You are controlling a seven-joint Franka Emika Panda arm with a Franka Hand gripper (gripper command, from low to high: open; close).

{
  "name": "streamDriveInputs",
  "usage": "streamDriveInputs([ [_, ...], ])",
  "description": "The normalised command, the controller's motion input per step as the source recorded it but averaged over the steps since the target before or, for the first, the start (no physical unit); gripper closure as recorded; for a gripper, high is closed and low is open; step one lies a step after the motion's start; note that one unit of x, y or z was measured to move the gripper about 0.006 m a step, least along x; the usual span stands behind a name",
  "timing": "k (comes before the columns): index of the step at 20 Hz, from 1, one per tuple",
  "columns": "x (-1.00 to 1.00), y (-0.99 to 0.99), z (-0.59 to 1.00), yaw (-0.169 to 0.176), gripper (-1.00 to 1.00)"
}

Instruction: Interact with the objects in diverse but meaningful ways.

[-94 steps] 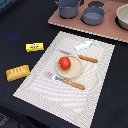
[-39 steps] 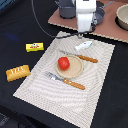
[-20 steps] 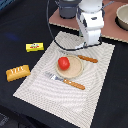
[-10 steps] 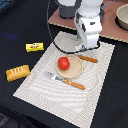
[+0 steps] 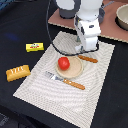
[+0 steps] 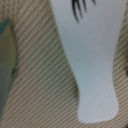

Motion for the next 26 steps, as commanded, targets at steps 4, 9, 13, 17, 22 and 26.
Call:
streamDriveInputs([
  [4, 0.29, 0.01, -0.08, 0.006, 1.0],
  [9, 0.16, 0.01, 0.01, 0.01, 1.0],
  [13, -0.12, 0.06, 1.0, 0.005, 1.0],
  [17, -0.07, -0.33, 1.0, 0.0, 1.0],
  [22, 0.0, -0.81, 1.0, -0.001, 1.0],
  [26, -0.01, -0.95, 0.75, 0.0, 1.0],
])
